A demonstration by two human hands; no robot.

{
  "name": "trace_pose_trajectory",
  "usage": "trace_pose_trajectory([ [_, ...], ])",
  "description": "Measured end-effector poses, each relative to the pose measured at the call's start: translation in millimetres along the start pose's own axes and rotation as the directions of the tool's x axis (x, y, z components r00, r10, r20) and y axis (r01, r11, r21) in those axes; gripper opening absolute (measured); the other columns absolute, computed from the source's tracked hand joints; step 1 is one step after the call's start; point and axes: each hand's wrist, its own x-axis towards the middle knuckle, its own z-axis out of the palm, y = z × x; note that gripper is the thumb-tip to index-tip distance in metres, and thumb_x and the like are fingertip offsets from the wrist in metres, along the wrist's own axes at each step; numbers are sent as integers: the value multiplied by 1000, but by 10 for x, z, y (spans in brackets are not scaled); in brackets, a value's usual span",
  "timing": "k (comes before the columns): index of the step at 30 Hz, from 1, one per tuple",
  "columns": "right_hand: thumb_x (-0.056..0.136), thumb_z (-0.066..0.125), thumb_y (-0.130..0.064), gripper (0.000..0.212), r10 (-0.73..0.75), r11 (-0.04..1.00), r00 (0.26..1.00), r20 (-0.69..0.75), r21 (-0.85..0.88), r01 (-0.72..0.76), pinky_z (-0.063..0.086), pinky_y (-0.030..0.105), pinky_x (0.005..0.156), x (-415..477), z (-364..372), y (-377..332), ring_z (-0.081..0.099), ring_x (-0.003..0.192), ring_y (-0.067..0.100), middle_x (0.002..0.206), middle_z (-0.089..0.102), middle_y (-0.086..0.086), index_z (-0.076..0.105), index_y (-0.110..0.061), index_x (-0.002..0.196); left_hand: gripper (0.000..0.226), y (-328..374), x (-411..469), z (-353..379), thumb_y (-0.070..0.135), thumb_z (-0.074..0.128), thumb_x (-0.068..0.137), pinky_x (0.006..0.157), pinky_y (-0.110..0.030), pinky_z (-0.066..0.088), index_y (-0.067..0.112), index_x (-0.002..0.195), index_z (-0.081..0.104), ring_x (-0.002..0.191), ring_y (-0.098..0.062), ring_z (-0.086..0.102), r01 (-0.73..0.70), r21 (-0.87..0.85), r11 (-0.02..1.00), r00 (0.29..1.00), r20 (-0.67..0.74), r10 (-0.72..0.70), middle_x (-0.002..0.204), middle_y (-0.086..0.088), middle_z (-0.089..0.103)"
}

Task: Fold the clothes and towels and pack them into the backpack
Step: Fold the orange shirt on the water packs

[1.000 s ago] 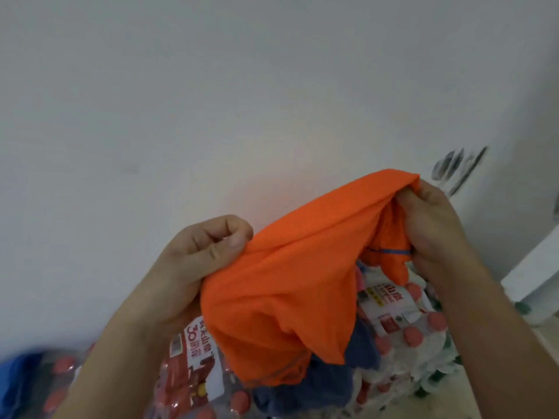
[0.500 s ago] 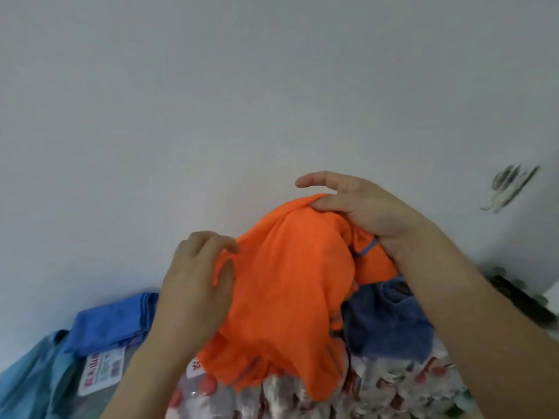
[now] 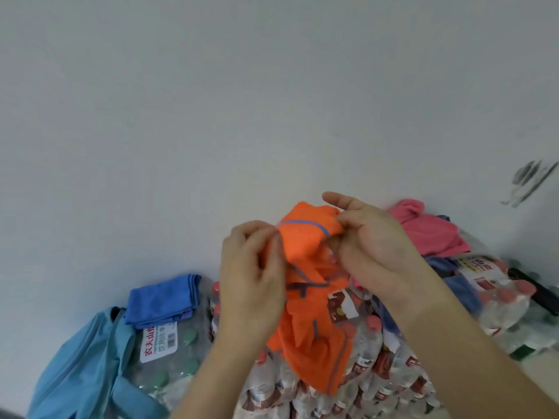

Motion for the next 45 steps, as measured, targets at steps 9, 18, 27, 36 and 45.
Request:
trace_pose_trajectory([
  [9,73,80,-34,83,-42,669,869,493,-632,391,48,41,99,-323,-171,114,55,122,12,134,56,-10,32,-42,141,33,267,280,-20,27,50,97,72,-45,48,0,81,60,70,-26,58,370,-445,816,902,383,-200,75,-18,62],
  [18,92,54,-2,22,-175,676,944,280,-663,322,56,22,75,-126,-516,-348,69,78,11,85,75,2,72,-15,89,46,314,360,-163,33,80,68,81,-38,54,24,110,63,91,-21,68,281,-61,958,580,806,-119,102,-8,71],
  [27,58,85,-43,51,202,697,875,439,-693,187,56,25,70,122,-774,-783,70,86,19,102,73,8,72,-25,104,28,314,322,-288,29,53,89,66,-26,57,9,97,71,79,-18,69,525,-444,726,842,399,-365,95,-13,73],
  [36,78,67,-16,37,-47,639,901,431,-680,359,54,31,69,-227,-639,-1112,65,73,23,84,71,12,66,-25,114,16,577,310,-650,28,60,82,60,-21,55,18,92,69,68,-12,67,404,-457,793,914,240,-328,81,-3,73],
  [45,87,65,-4,22,36,450,808,589,-731,512,47,22,59,-1004,176,-340,59,61,11,70,66,12,57,-16,103,52,485,-126,-966,31,64,80,97,-24,40,27,129,48,118,-2,52,-70,21,997,844,534,48,126,13,57],
])
